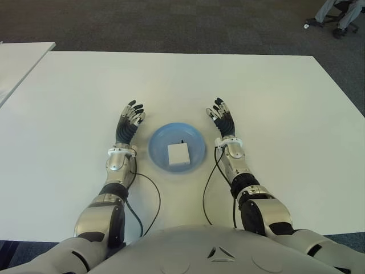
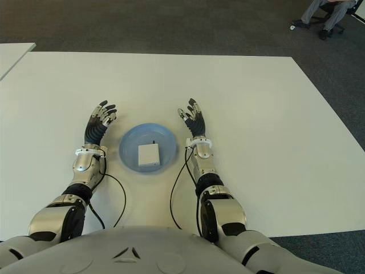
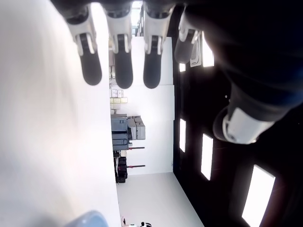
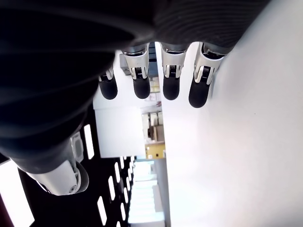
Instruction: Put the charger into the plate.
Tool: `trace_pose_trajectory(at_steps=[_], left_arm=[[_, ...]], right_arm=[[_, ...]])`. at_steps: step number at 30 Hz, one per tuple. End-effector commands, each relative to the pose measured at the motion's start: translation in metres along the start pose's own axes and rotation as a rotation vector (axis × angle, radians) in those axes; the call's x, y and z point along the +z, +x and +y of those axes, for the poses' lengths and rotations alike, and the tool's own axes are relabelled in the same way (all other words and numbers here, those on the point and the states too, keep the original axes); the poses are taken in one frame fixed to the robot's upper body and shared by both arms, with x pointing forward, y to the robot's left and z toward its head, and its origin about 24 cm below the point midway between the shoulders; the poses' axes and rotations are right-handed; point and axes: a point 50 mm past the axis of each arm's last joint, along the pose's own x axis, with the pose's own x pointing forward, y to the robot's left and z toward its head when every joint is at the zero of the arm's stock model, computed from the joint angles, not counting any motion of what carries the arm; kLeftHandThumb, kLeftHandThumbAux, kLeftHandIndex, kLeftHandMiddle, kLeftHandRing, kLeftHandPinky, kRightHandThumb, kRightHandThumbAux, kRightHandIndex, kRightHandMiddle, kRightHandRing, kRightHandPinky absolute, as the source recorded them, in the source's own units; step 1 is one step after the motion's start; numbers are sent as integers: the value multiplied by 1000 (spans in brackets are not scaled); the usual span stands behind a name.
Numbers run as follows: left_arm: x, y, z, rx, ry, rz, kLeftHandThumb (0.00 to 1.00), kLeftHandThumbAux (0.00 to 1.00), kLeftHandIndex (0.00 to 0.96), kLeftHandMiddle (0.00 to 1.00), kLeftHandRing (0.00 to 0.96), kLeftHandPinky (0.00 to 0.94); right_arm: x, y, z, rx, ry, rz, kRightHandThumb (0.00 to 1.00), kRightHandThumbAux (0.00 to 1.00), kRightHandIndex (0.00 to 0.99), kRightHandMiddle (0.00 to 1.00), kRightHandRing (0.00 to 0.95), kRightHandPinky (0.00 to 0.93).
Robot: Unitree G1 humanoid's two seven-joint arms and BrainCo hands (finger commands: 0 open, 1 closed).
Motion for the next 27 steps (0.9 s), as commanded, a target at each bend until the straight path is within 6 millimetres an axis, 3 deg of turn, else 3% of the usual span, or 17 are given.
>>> trace_pose_trajectory(at_steps=[1, 27], left_arm=[[-31, -28, 6, 17, -17, 174, 36, 575, 135, 229, 234, 255], [-22, -23, 18, 31, -7, 132, 22, 574, 121, 224, 228, 249]], right_arm=[[-26, -13, -2, -21, 5, 135, 0, 652, 33, 85, 81, 99], [-25, -18, 3, -15, 14, 93, 0, 692, 63, 121, 120, 149]])
